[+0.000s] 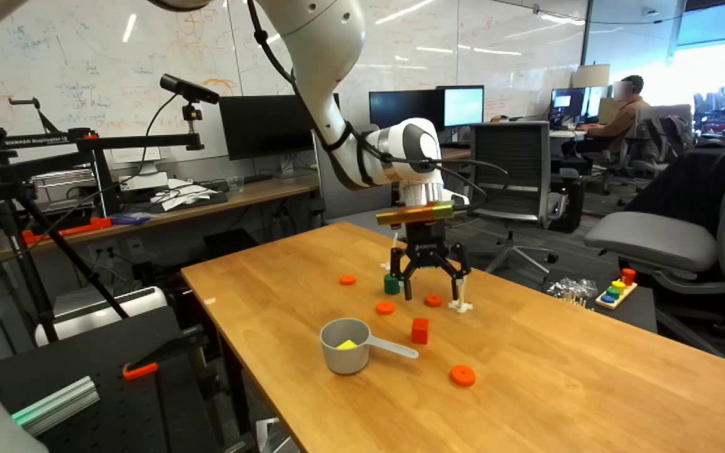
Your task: Put the yellow block, orange block and green block inside the measuring cup
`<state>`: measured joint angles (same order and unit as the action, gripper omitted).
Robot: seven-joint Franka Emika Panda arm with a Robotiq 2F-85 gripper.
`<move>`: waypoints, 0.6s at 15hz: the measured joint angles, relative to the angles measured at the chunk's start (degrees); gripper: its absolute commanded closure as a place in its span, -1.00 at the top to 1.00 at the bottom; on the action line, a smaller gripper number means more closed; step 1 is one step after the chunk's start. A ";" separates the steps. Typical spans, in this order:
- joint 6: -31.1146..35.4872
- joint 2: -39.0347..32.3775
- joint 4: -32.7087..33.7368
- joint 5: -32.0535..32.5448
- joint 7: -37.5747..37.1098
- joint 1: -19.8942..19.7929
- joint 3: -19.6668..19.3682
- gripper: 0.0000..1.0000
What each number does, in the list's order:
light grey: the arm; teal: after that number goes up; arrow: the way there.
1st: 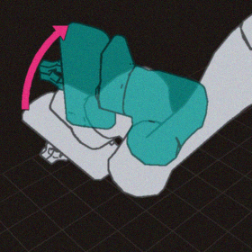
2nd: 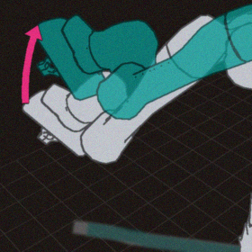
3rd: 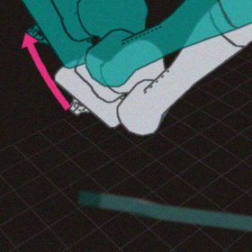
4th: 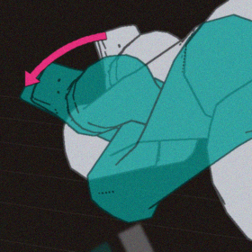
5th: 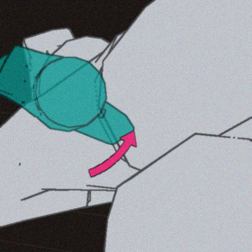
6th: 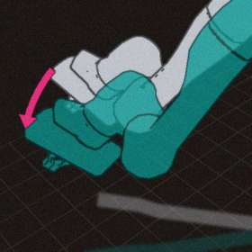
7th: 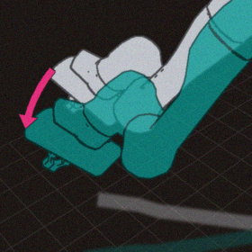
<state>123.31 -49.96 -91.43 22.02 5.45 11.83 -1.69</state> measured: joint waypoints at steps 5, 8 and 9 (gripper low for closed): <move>-0.35 -5.86 5.40 0.02 1.13 0.27 0.28 1.00; -0.35 -6.59 5.74 0.02 1.13 1.34 0.78 1.00; -0.35 -6.58 5.74 0.02 1.13 1.66 0.98 1.00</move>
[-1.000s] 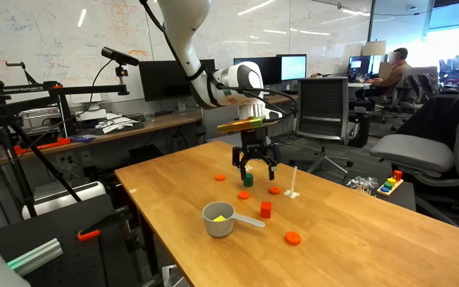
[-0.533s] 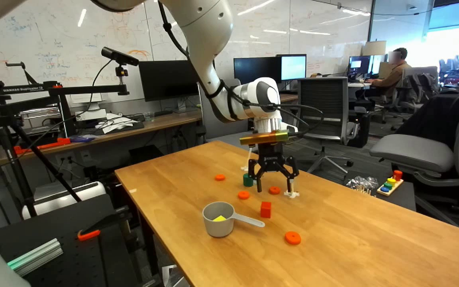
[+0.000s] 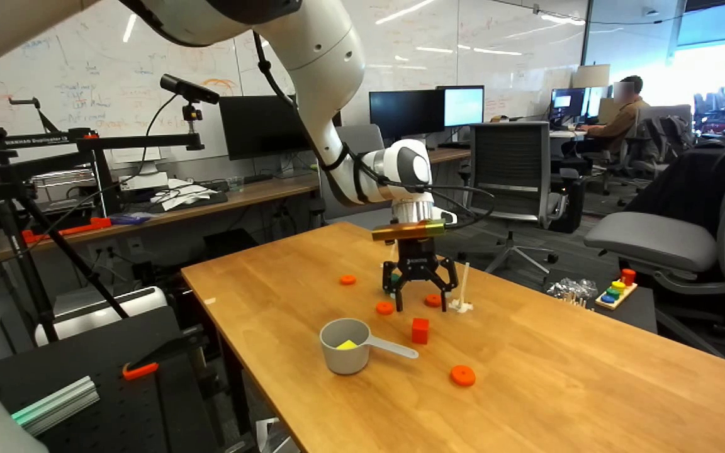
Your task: Put the yellow block, orange block and green block inside the measuring cup
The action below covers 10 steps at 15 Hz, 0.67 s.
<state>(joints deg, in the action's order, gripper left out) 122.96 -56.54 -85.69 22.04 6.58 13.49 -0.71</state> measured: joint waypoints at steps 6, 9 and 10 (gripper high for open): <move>-0.22 0.17 -0.94 0.00 -0.12 0.19 0.23 1.00; -0.24 0.99 -2.92 0.00 -0.38 -0.44 0.10 1.00; -0.24 1.41 -3.81 0.00 -0.52 -0.68 0.04 1.00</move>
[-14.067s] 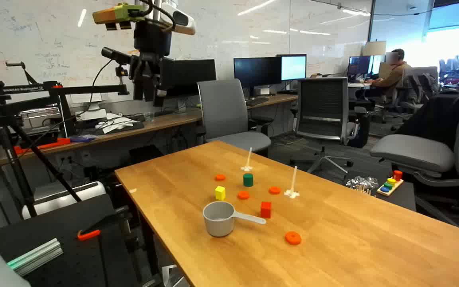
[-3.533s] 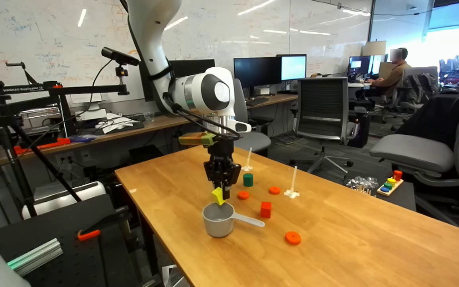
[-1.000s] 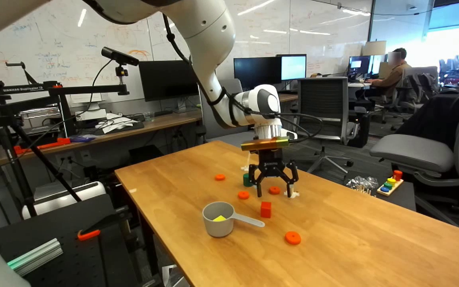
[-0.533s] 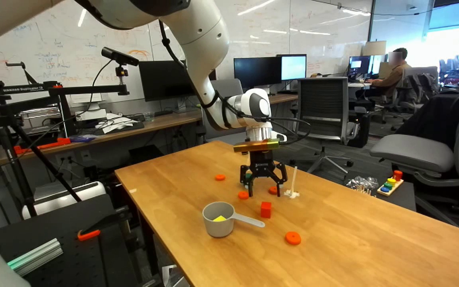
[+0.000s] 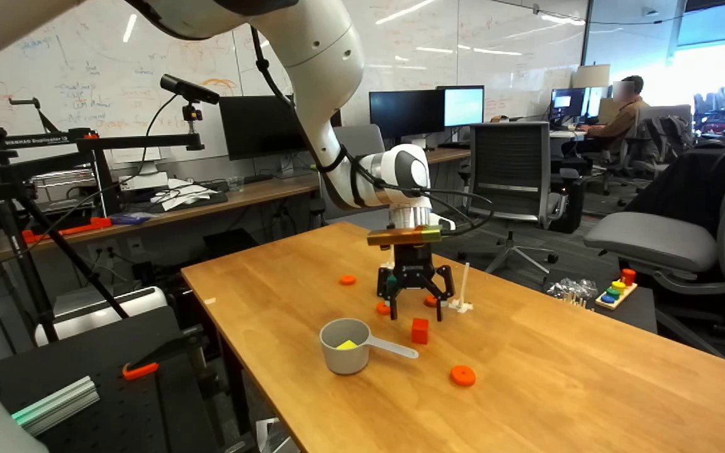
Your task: Put the yellow block, orange block and green block inside the measuring cup
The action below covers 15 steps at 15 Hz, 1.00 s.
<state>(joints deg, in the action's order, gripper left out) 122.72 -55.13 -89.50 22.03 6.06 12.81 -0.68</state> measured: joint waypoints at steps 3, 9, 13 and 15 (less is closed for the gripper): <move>0.00 1.53 -2.78 0.00 -0.52 -0.77 -0.18 0.45; 0.36 4.17 -5.95 0.00 -0.70 -2.23 -0.20 0.95; 1.60 4.64 -6.49 0.00 -0.53 -2.41 -0.19 1.00; 2.37 4.63 -6.61 0.00 -0.33 -2.42 -0.19 0.99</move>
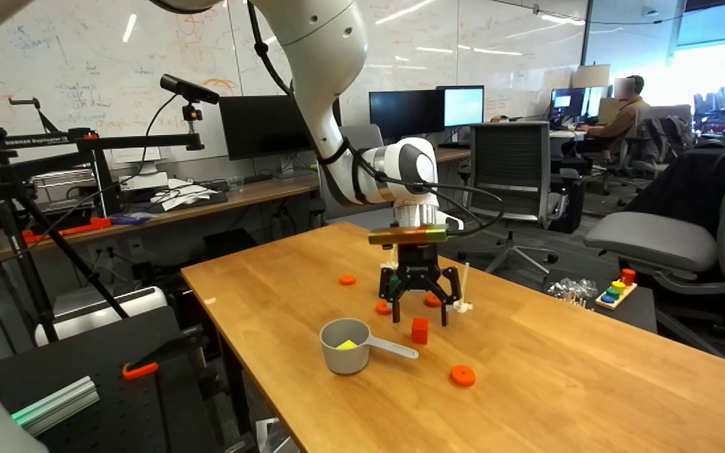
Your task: Put the yellow block, orange block and green block inside the measuring cup
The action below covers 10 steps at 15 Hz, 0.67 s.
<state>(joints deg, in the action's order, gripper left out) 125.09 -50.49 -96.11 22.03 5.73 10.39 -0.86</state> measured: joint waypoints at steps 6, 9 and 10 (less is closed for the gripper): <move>0.60 -0.30 -0.06 0.00 0.89 -0.44 0.07 0.02; 1.17 -0.57 -0.08 0.00 1.67 -0.78 0.26 -0.43; 1.45 -0.64 -0.09 0.00 2.07 -0.87 0.35 -0.60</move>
<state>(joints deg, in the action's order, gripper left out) 126.53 -51.13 -96.20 22.03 7.80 9.52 -0.51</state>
